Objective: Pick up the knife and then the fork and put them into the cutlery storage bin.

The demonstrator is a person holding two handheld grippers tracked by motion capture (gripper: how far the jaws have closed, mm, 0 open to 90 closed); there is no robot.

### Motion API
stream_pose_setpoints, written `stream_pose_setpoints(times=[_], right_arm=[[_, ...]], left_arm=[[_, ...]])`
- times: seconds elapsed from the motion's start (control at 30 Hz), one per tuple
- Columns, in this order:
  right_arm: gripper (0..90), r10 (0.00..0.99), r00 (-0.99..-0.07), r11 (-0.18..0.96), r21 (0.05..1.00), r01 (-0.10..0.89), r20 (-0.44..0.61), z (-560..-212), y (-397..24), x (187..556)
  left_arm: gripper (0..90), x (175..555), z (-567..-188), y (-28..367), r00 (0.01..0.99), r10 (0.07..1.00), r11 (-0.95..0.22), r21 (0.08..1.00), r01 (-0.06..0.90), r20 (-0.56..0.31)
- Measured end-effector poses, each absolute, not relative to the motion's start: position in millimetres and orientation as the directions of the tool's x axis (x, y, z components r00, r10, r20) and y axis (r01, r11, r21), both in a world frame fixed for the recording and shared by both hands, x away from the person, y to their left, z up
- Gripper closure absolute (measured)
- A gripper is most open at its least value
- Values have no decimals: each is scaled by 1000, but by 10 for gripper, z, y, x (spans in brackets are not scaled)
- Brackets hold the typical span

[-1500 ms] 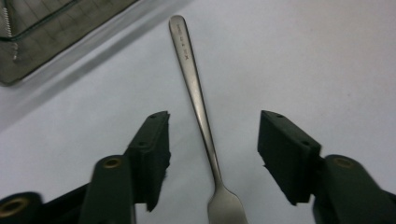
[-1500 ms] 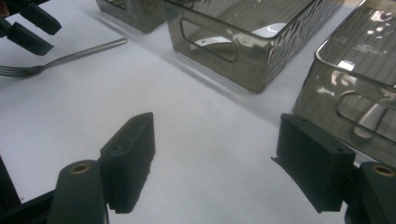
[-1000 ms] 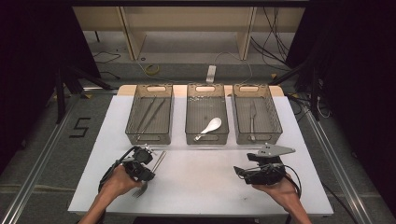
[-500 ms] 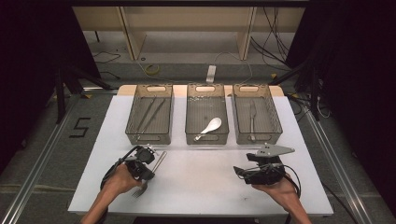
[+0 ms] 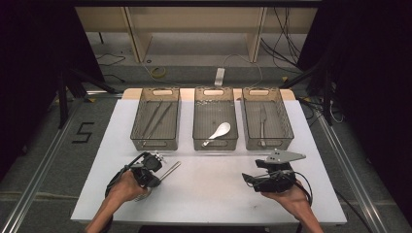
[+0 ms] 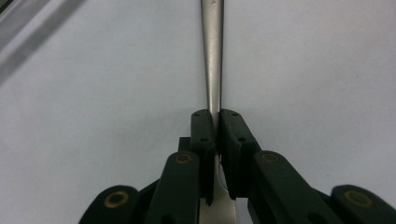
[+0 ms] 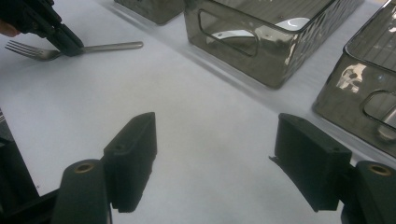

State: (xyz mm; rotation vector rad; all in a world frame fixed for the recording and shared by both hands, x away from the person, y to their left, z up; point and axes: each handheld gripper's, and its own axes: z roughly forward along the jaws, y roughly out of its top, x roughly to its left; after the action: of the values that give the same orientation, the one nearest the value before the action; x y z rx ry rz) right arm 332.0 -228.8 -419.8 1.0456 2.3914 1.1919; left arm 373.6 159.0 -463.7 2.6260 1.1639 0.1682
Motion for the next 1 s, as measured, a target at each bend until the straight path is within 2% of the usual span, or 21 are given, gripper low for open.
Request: stream_pose_setpoints(times=[0.6, 0.9, 1.0], right_arm=[[308, 702, -708, 398, 781, 482, 80, -4195, -2266, 3316], [308, 679, -730, 400, 794, 459, 80, -4174, -2154, 3302], [307, 647, -760, 423, 803, 420, 57, -4154, -2033, 3275]], left_arm=[[837, 3703, -4490, 1640, 682, 728, -625, 341, 702, -71], [837, 3606, -4350, 1514, 730, 674, -649, 386, 656, -108], [837, 3566, -4326, 1430, 751, 648, -664, 390, 637, -125]])
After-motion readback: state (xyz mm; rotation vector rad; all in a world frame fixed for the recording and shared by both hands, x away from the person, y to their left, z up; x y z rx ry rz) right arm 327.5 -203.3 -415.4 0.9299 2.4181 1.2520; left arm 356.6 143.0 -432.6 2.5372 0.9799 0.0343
